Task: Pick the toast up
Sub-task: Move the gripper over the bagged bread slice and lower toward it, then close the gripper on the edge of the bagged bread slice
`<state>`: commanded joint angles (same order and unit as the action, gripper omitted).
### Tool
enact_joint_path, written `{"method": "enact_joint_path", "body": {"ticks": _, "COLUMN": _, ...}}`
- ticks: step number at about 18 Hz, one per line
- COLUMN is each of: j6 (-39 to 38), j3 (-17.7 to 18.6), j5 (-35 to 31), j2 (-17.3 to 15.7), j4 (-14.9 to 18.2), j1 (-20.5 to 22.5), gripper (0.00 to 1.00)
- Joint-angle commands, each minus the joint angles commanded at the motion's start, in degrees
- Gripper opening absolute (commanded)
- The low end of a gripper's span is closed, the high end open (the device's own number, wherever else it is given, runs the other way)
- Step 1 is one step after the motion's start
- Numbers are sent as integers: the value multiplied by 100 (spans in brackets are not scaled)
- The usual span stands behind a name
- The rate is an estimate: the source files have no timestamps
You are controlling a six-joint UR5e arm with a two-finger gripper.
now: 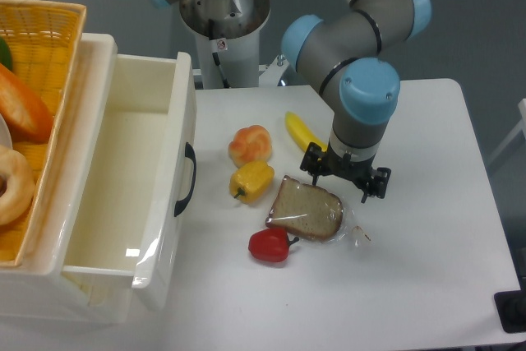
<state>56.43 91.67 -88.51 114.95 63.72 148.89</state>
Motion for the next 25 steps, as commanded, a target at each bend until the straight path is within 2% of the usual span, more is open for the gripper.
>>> {"method": "enact_joint_path", "body": {"ticks": 2, "j6": -44, "j3": 0, "j5": 70, "j2": 97, "j4": -26, "j1": 52, "gripper": 100}}
{"method": "enact_joint_path", "body": {"ticks": 6, "j6": -1167, "j3": -17, "j5": 202, "j2": 185, "j4": -35, "j1": 272, "gripper": 100}}
{"method": "enact_joint_path", "body": {"ticks": 9, "j6": -1379, "j3": -9, "j5": 483, "j2": 203, "j4": -35, "j1": 316, "gripper": 100}}
{"method": "enact_joint_path", "body": {"ticks": 13, "j6": -1792, "j3": -175, "j5": 449, "j2": 475, "j4": -35, "j1": 316, "gripper": 100}}
{"method": "enact_joint_path", "body": {"ticks": 17, "j6": -2327, "j3": -211, "j5": 510, "j2": 563, "j4": -35, "j1": 466, "gripper": 100}}
{"method": "enact_joint_path", "body": {"ticks": 25, "j6": -2513, "j3": -141, "j5": 659, "j2": 669, "j4": -44, "j1": 510, "gripper": 100}}
